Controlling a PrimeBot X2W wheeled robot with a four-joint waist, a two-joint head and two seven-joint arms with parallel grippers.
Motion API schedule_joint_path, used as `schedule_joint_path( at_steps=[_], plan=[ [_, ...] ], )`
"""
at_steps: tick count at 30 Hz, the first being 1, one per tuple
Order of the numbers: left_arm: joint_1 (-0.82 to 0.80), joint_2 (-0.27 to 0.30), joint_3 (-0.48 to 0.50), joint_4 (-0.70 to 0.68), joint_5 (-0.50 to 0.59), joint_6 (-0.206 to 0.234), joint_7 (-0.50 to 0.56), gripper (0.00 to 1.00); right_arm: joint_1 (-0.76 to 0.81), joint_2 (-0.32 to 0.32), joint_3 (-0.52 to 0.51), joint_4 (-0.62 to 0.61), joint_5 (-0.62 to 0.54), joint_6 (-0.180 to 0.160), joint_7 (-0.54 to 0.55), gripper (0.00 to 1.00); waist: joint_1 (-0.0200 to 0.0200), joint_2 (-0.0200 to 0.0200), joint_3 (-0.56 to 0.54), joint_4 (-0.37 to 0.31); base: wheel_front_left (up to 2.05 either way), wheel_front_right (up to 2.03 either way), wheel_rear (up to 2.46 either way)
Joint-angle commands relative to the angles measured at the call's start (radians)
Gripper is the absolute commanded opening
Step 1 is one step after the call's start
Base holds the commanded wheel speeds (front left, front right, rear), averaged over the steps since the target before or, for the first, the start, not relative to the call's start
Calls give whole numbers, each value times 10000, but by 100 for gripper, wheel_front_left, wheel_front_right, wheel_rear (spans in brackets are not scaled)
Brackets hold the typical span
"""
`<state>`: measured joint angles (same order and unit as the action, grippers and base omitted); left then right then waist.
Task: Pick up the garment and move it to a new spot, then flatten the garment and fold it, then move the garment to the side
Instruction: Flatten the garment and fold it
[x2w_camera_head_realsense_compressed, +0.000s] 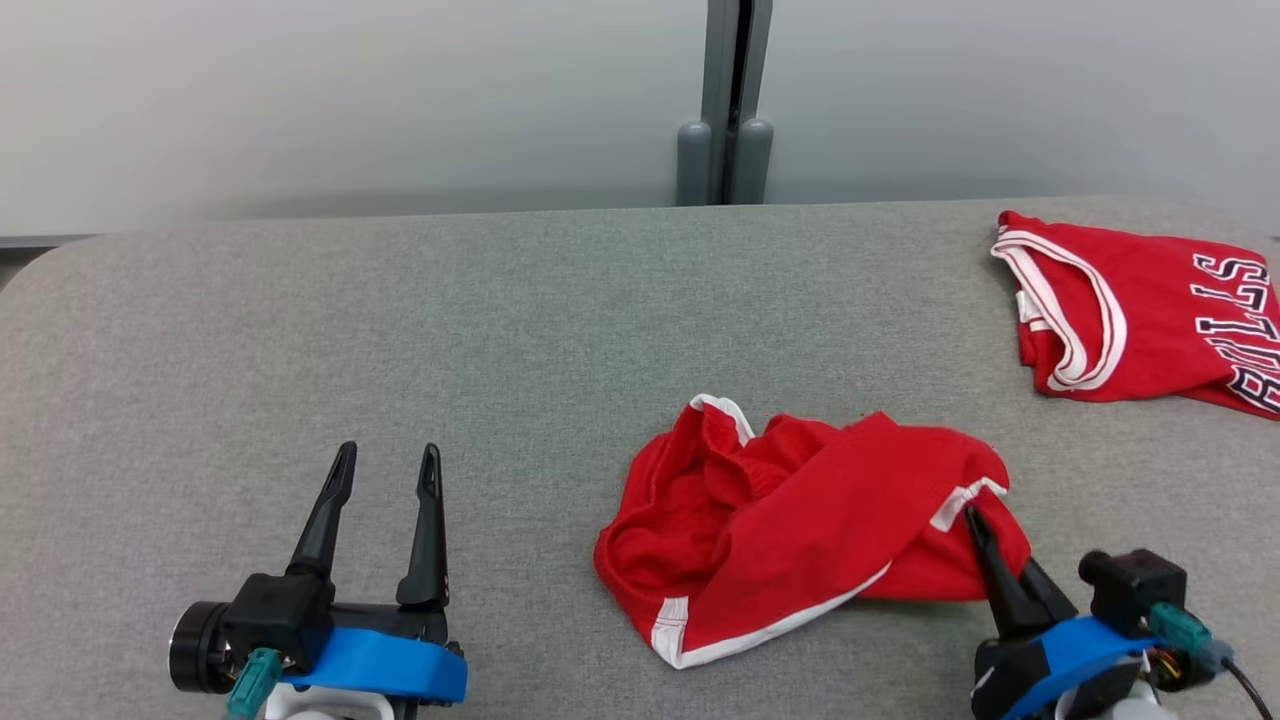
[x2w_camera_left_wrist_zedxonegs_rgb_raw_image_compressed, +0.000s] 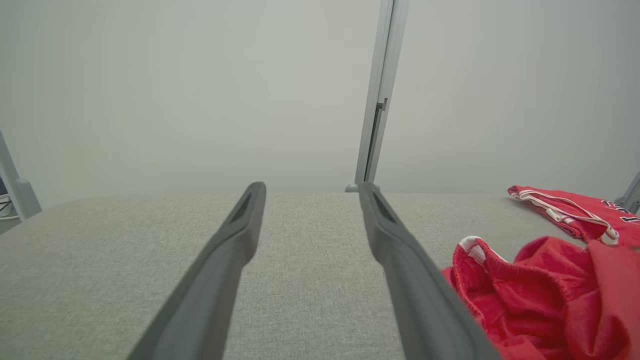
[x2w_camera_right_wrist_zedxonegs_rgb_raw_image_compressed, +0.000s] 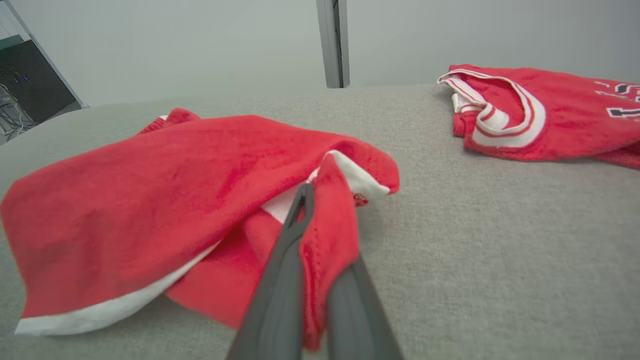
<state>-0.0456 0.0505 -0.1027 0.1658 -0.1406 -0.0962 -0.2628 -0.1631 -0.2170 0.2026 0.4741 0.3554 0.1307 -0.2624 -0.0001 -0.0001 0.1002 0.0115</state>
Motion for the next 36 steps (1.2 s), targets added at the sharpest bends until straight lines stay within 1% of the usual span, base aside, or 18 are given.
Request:
schedule_joint_path(
  at_steps=[1,2,3,4,6,11,16,19,25,30,36],
  plan=[
    [48,1,46,11,56,-19,-27,100,116,37,-103,-81,-69,2,-30,100,1,1,-51,-53,0,0,0],
    [73,0,55,29,72,-32,-27,100,219,79,-274,-181,-180,2,-32,100,1,1,-86,-91,0,0,0],
    [106,-2,80,37,102,-57,-27,100,407,209,-726,-479,-373,2,-30,100,1,1,-121,-152,0,0,0],
    [106,-2,80,37,102,-57,-27,100,407,209,-726,-479,-373,2,-30,100,1,1,-121,-152,0,0,0],
    [118,-1,104,34,116,-73,-27,100,558,360,-1146,-861,-625,2,-29,100,1,1,-138,-211,0,0,0],
    [64,-2,147,65,185,-132,-27,100,743,724,-1794,-2077,-1250,2,-31,100,1,1,-143,-309,0,0,0],
    [40,-1,167,69,216,-178,-27,100,1049,1155,-1828,-3294,-1552,2,-30,100,1,1,-100,-327,0,0,0],
    [-36,-1,118,93,253,-203,-27,100,1345,1399,-1770,-3729,-1623,2,-31,100,1,1,-61,-285,0,0,0],
    [-88,-2,-54,178,428,-285,-27,100,1687,1613,-1629,-3728,-1695,2,-30,100,1,1,9,-308,0,0,0],
    [-383,163,-1157,491,794,-364,-27,100,1413,1641,-1595,-3585,-1680,2,-31,100,1,1,123,-460,0,0,0],
    [-950,741,-3392,1117,600,-369,-27,100,1215,1642,-1446,-3393,-1693,2,-30,100,1,1,171,-717,0,0,0]
  ],
)
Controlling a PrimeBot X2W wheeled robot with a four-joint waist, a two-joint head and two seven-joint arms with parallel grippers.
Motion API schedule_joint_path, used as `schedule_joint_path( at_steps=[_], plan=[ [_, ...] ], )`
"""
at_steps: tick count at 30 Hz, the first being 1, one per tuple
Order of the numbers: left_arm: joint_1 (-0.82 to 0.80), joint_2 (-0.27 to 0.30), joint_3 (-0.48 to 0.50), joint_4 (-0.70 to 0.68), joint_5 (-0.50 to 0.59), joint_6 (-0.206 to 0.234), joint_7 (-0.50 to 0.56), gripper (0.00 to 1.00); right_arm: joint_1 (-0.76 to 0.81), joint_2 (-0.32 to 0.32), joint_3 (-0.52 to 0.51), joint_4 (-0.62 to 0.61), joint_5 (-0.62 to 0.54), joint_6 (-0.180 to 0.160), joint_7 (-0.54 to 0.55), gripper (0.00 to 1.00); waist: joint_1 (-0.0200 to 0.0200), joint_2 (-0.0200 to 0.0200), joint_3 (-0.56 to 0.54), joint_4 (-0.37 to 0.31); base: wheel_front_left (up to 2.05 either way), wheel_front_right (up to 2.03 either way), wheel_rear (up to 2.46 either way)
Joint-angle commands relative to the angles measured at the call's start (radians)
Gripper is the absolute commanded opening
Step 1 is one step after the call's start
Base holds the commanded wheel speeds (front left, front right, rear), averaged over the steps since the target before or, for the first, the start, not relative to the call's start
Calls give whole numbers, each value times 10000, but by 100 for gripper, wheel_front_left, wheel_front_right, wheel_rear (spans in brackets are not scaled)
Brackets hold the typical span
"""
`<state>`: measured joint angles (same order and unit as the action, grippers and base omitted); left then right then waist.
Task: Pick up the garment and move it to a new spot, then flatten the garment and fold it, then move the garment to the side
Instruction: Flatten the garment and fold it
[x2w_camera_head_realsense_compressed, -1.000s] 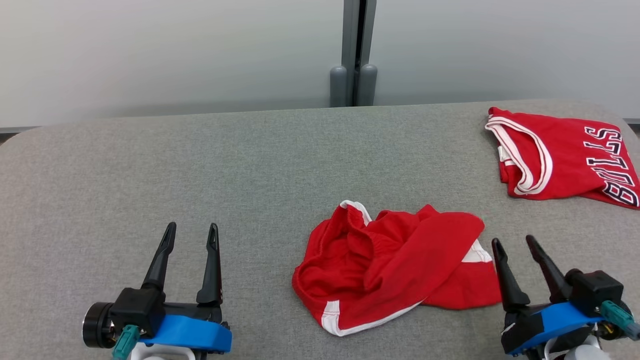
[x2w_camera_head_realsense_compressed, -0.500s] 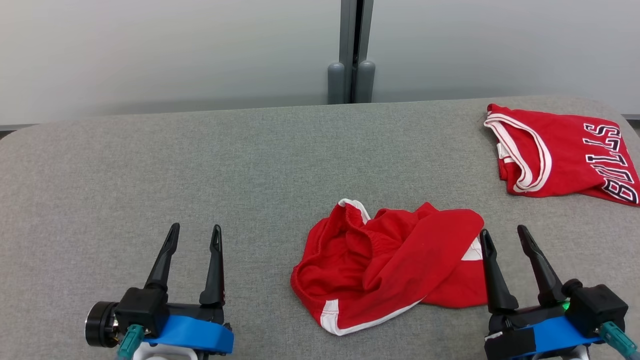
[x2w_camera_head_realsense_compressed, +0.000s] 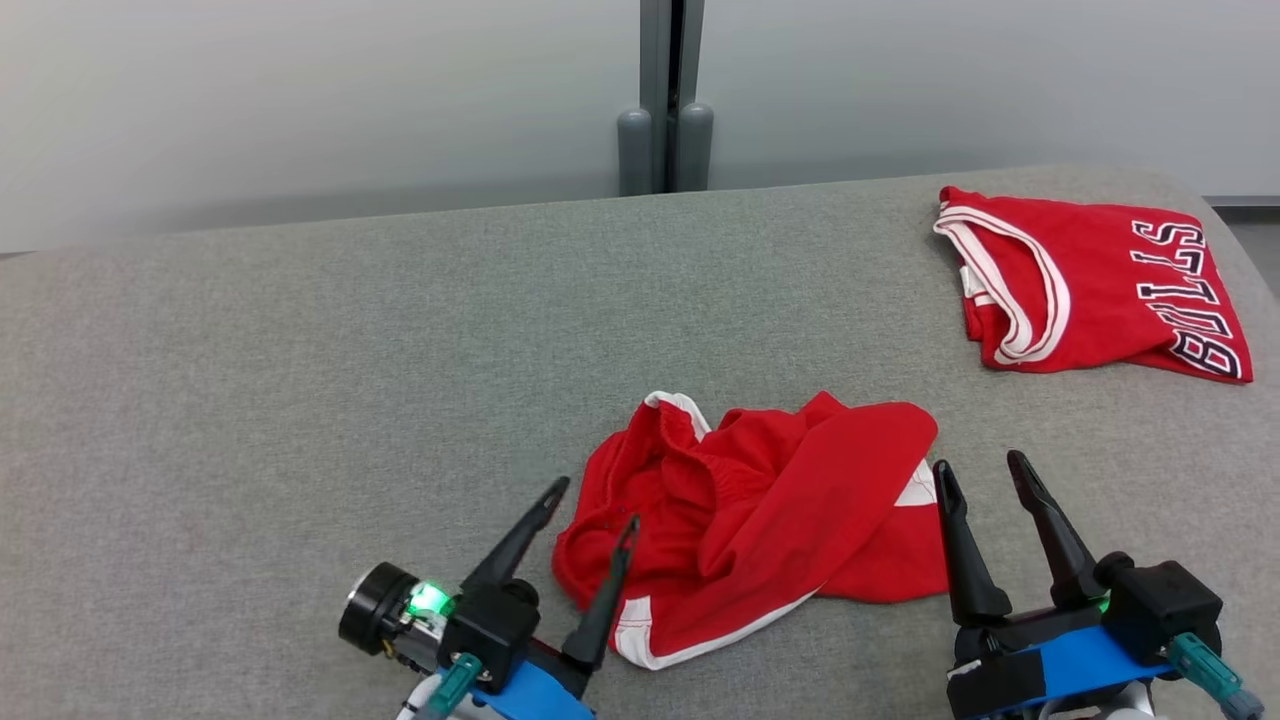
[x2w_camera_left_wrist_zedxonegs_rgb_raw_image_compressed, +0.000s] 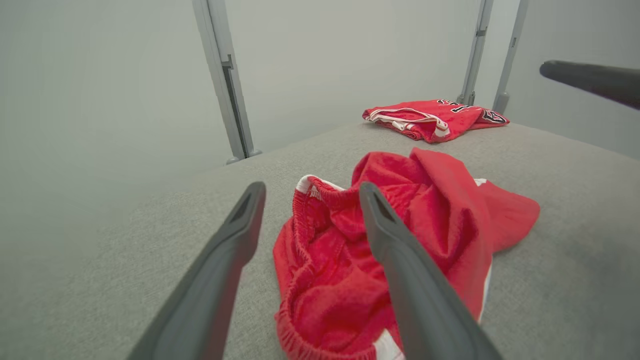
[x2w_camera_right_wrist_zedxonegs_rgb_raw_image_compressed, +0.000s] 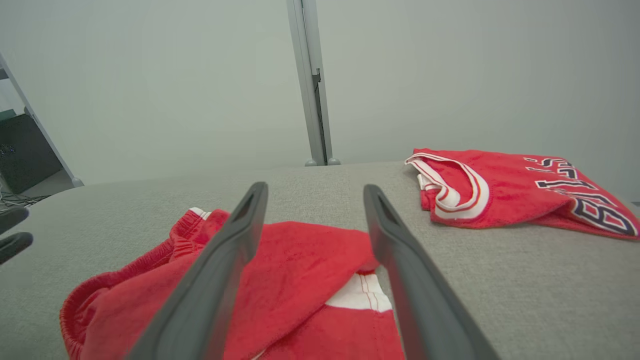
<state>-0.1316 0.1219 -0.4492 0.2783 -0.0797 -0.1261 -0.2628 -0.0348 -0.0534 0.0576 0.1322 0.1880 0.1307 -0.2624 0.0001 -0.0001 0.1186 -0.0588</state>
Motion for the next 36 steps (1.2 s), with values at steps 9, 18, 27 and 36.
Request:
schedule_joint_path(
  at_steps=[9,18,27,36],
  plan=[
    [-892,711,-2138,1630,-592,-43,-27,100,-181,12,93,247,101,2,-30,100,-1,1,131,-563,0,0,0],
    [-1721,905,-3163,3680,-873,-44,-25,100,-230,14,4,344,129,2,-32,100,-1,1,295,-919,0,0,0],
    [-2108,741,-4266,5253,-1237,-45,35,0,-184,18,-158,288,96,2,-32,100,-1,1,282,-965,0,0,0],
    [-2471,721,-3414,4573,-2134,84,-16,0,-10,-15,-372,206,89,2,-30,100,-1,1,224,-581,0,0,0]
  ],
)
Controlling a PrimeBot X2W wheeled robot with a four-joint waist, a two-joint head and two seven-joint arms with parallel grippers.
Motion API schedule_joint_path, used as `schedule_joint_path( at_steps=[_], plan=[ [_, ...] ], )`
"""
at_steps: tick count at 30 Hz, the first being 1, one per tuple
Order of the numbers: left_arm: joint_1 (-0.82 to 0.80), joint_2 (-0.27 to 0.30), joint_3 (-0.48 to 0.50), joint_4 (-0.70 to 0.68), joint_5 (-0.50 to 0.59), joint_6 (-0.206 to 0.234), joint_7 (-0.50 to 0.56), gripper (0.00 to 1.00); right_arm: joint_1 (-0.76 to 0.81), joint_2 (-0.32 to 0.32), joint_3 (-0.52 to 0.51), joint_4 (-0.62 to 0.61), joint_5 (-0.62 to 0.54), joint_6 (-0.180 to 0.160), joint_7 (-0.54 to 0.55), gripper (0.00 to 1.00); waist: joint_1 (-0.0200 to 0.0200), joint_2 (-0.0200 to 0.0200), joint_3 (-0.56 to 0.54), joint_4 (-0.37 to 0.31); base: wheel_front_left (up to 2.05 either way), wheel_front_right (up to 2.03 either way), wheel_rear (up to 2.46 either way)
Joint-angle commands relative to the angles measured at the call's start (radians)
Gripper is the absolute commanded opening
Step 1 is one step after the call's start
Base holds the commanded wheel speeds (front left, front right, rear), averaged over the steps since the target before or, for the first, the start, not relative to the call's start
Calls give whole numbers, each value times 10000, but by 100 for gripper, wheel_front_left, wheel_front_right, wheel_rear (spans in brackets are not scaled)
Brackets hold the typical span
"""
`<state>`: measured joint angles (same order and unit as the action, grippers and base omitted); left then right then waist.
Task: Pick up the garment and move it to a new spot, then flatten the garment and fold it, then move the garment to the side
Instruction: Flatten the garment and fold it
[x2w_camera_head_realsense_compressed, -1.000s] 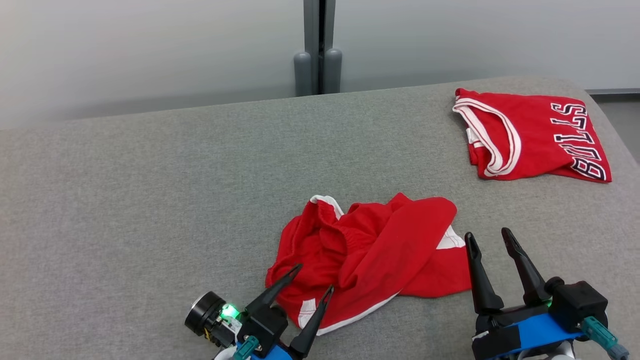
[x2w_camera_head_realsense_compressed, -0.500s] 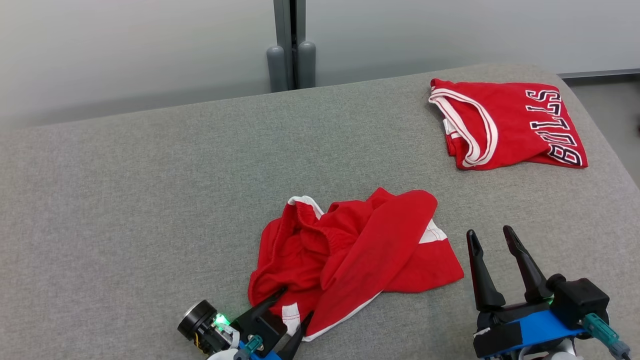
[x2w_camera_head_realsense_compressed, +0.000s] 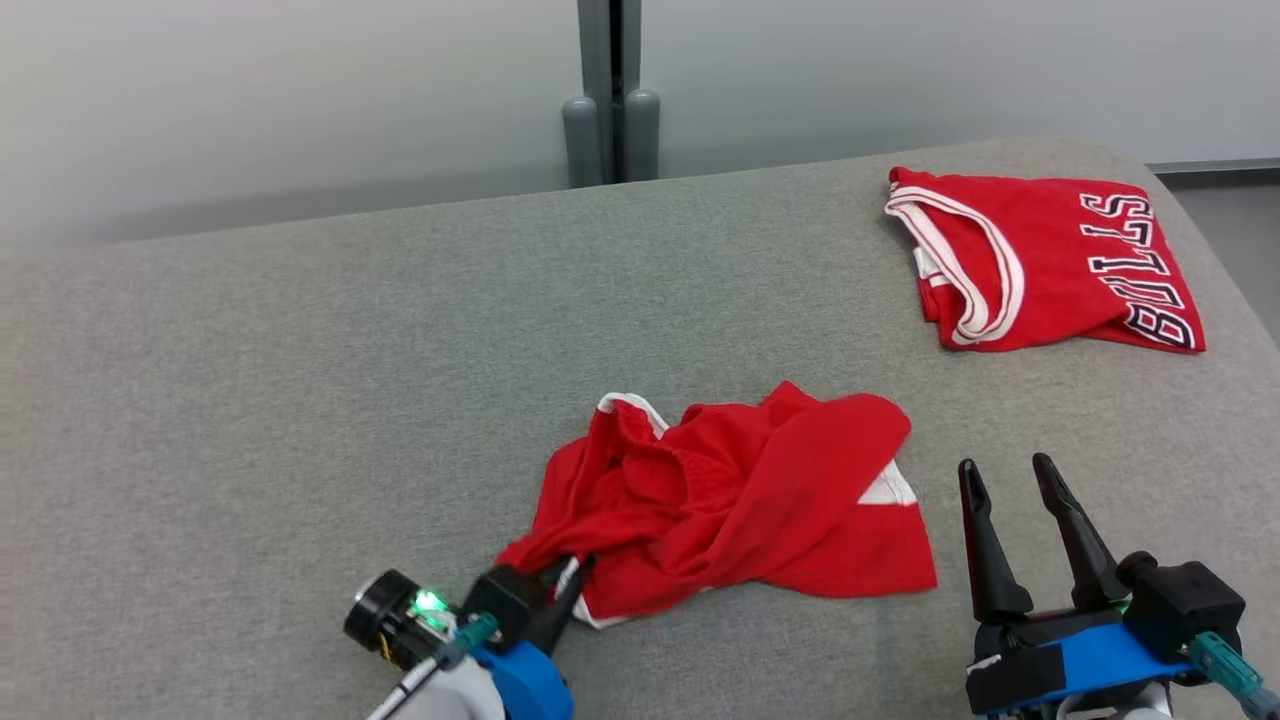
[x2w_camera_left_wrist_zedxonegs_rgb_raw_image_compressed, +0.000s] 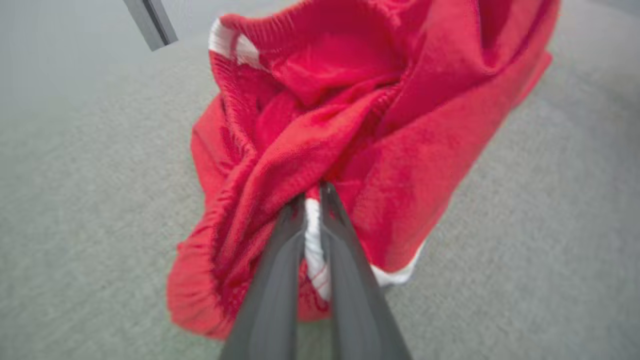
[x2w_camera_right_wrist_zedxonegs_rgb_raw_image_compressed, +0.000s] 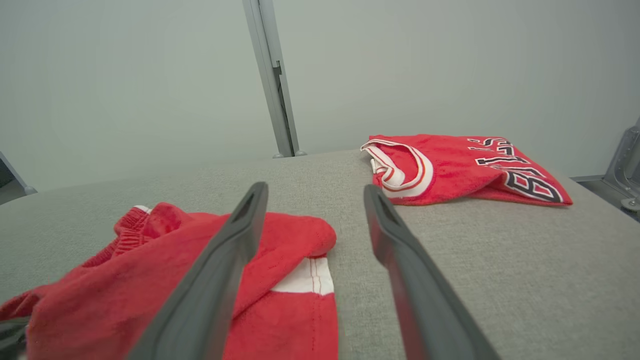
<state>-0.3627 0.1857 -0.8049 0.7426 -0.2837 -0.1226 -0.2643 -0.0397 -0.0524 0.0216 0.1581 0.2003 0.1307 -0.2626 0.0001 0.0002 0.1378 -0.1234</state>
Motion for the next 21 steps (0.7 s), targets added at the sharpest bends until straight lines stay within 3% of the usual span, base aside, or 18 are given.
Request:
schedule_joint_path(
  at_steps=[1,10,11,21],
  plan=[
    [-151,105,484,-358,-246,135,0,0,57,-42,-56,-55,-64,2,-30,100,-1,-2,25,154,0,0,0],
    [767,566,3068,-2331,-785,432,0,0,-92,-237,-55,103,11,2,-28,100,-1,-2,-74,798,0,0,0],
    [1175,572,3732,-2726,-875,503,0,0,-132,-258,-32,172,23,2,-28,100,-1,-2,-105,912,0,0,0],
    [2906,77,5455,-3033,-680,360,0,0,2,-293,1,491,101,2,-30,100,-1,-2,-225,1244,0,0,0]
  ],
)
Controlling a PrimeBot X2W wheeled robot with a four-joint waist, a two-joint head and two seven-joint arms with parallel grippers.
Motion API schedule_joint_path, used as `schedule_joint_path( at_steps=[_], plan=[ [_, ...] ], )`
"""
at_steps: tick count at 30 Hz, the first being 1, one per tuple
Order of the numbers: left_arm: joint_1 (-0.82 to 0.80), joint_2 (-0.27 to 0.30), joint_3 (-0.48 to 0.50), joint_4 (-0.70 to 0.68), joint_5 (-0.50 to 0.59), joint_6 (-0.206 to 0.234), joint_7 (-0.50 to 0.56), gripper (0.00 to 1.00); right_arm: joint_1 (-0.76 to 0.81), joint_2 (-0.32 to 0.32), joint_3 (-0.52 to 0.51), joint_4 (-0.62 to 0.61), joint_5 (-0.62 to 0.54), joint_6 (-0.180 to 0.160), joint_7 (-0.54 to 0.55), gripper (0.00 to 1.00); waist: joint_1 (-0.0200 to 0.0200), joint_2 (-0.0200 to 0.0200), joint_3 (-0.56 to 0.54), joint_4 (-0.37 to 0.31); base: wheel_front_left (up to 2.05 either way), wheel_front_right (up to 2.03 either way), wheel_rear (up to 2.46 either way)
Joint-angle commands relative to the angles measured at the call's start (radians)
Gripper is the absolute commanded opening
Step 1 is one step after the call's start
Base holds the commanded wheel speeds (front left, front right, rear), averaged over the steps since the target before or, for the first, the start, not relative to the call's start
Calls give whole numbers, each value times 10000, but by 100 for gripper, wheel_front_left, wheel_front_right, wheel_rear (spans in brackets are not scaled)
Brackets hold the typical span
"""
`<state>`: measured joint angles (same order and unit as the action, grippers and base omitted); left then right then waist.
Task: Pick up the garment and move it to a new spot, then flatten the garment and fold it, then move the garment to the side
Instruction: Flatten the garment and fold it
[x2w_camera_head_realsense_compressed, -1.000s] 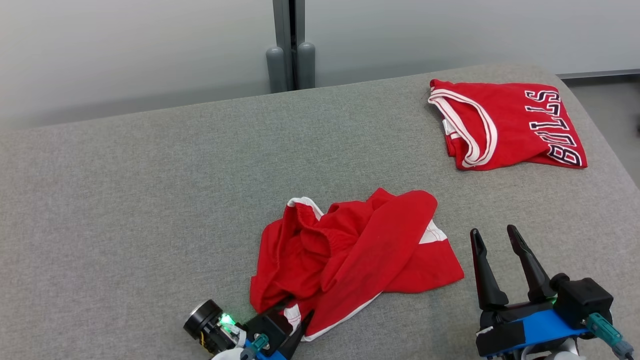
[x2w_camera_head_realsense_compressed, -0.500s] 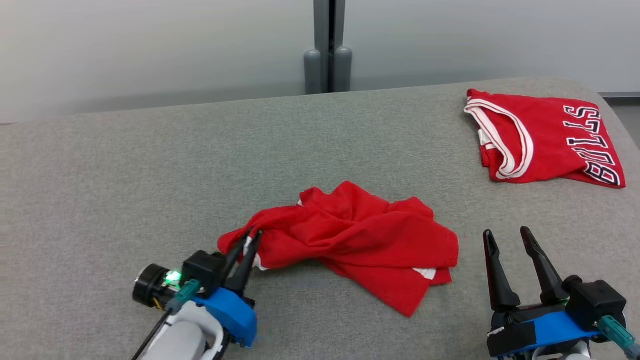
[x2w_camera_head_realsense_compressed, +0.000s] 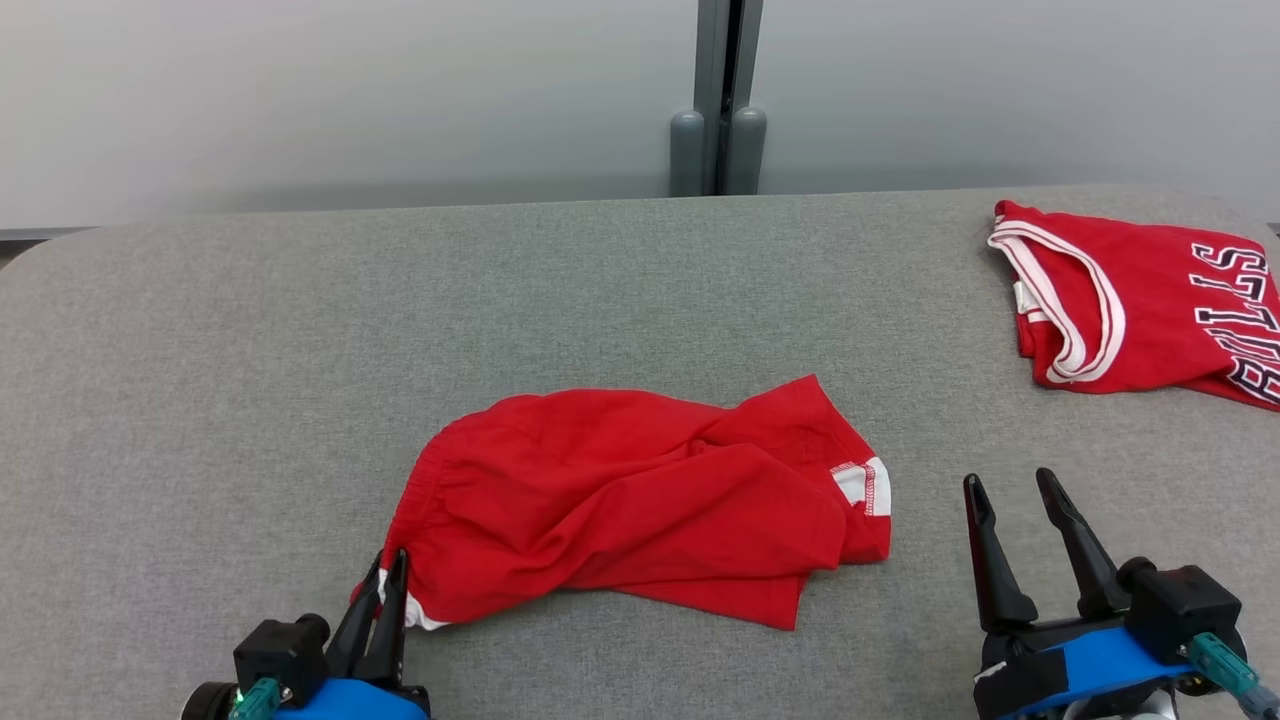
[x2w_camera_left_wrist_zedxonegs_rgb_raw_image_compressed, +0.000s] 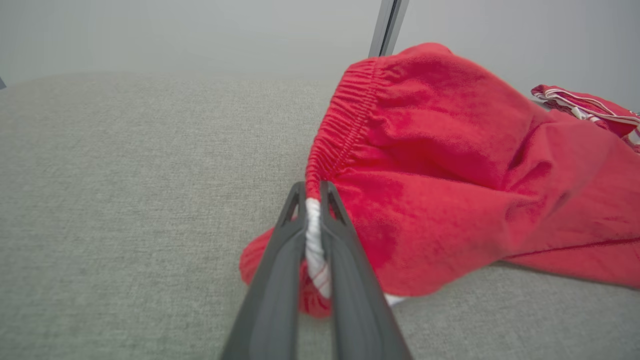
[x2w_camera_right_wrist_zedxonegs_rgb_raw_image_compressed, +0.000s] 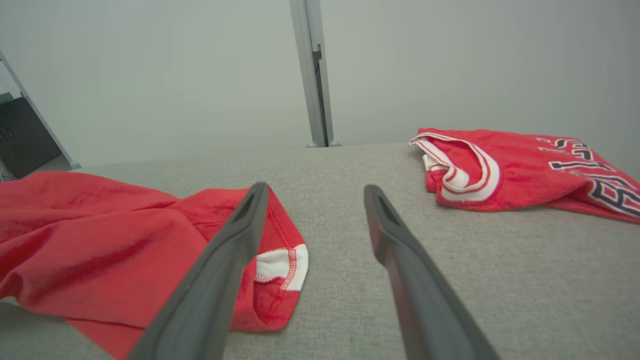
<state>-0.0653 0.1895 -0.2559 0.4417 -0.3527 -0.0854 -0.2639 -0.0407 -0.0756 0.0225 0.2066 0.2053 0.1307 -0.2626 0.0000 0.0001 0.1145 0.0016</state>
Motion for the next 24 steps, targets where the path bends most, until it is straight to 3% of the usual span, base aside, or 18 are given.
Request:
schedule_joint_path(
  at_steps=[1,3,4,5,6,24],
  plan=[
    [44,-33,95,-7,75,-25,-4,0,10,-63,-21,21,58,2,-28,100,0,-1,11,27,0,0,0],
    [162,-189,302,-28,222,-95,-4,0,15,-71,-44,63,62,2,-30,100,0,-1,21,95,0,0,0],
    [189,-265,397,-49,318,-119,-4,19,22,-79,-75,72,64,2,-30,100,0,-1,17,142,0,0,0],
    [196,-321,505,-129,406,-142,-4,41,25,-81,-73,88,61,2,-28,100,0,-1,11,174,0,0,0],
    [176,-409,626,-230,495,-181,-6,100,29,-82,-81,105,54,2,-30,100,0,-1,-4,211,0,0,0],
    [687,-1238,2857,-3177,2133,-440,-3,100,340,-31,94,333,162,2,-28,100,0,-1,-620,272,0,0,0]
  ],
)
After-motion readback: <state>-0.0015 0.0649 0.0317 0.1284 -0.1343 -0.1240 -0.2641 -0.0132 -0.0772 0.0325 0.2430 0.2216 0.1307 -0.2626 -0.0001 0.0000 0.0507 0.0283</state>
